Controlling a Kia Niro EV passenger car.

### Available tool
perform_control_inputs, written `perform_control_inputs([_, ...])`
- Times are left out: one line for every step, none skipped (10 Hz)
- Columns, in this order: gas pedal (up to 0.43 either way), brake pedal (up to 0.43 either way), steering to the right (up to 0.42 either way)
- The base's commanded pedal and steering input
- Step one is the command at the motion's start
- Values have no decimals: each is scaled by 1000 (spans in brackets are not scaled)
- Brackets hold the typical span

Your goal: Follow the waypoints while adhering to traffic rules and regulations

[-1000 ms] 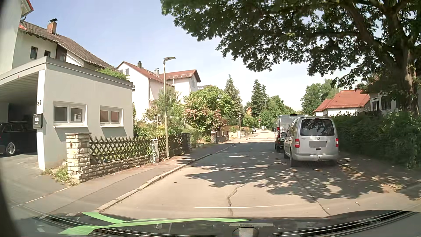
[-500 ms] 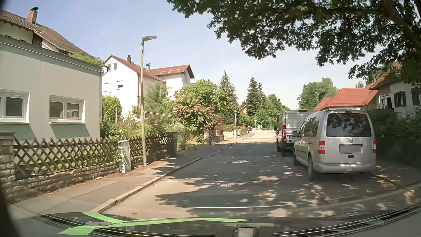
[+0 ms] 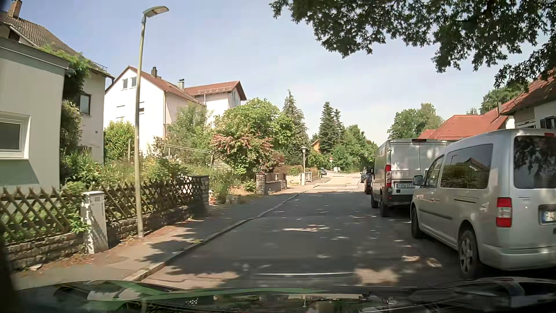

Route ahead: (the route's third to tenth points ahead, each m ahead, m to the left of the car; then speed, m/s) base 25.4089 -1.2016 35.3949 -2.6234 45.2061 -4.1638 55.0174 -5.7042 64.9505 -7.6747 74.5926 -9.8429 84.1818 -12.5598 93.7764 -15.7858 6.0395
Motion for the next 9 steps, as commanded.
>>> perform_control_inputs([39,0,28])
perform_control_inputs([47,0,29])
perform_control_inputs([47,0,28])
perform_control_inputs([47,0,28])
perform_control_inputs([47,0,28])
perform_control_inputs([47,0,27])
perform_control_inputs([59,0,27])
perform_control_inputs([59,0,26])
perform_control_inputs([67,0,25])
